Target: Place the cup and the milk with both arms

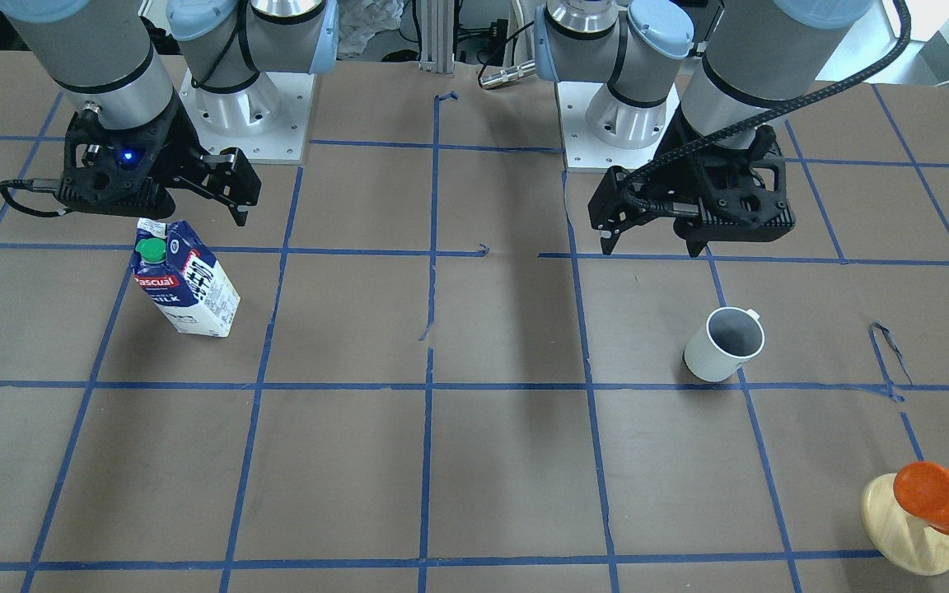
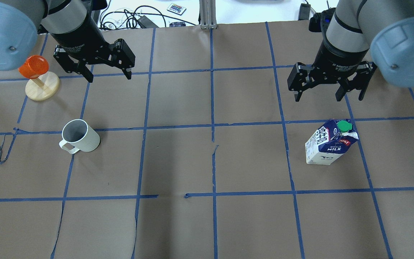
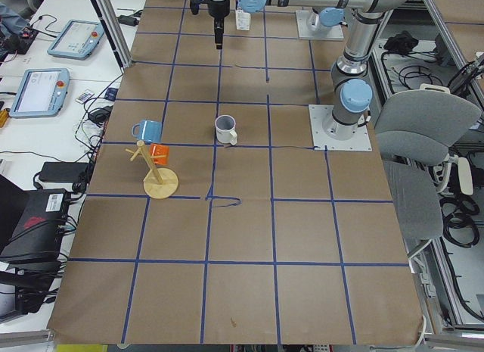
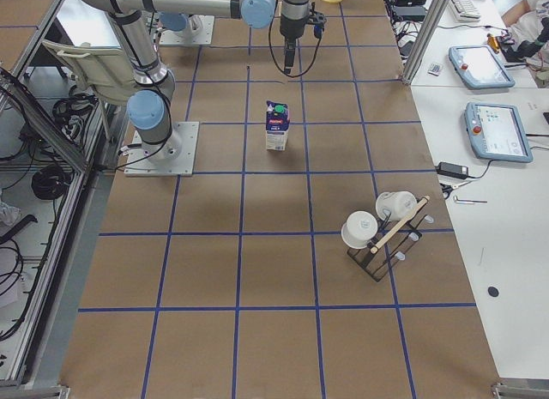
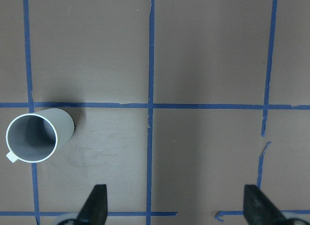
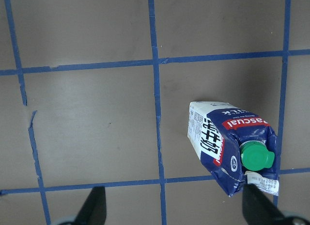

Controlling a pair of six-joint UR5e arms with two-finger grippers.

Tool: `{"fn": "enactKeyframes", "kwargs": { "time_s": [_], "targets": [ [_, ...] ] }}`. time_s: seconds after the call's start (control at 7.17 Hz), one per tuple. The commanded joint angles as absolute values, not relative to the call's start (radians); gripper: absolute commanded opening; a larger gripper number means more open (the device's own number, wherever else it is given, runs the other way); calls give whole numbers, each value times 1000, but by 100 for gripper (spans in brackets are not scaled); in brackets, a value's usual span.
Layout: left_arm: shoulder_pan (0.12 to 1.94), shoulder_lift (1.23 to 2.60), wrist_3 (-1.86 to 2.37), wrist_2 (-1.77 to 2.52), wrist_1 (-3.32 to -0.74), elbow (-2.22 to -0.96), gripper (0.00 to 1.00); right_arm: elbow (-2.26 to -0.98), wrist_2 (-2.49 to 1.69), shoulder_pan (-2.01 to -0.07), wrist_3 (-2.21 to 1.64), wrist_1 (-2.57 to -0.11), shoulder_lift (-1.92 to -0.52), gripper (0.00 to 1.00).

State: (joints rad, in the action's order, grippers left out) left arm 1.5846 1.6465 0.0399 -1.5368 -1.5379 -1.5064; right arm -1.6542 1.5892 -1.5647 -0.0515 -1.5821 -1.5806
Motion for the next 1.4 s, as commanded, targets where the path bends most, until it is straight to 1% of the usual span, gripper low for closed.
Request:
{"fn": "enactKeyframes", "kwargs": {
  "time_s": [0.0,1.26],
  "targets": [
    [1585,1646,40,-1537,-1537,-1506,100,-1657,1591,-1565,-54,-1582,-1580,100],
    [1569,1646,40,-1537,-1537,-1506,100,-1673,1591,-1565,-40,-1580,-1566,100]
  ]
}}
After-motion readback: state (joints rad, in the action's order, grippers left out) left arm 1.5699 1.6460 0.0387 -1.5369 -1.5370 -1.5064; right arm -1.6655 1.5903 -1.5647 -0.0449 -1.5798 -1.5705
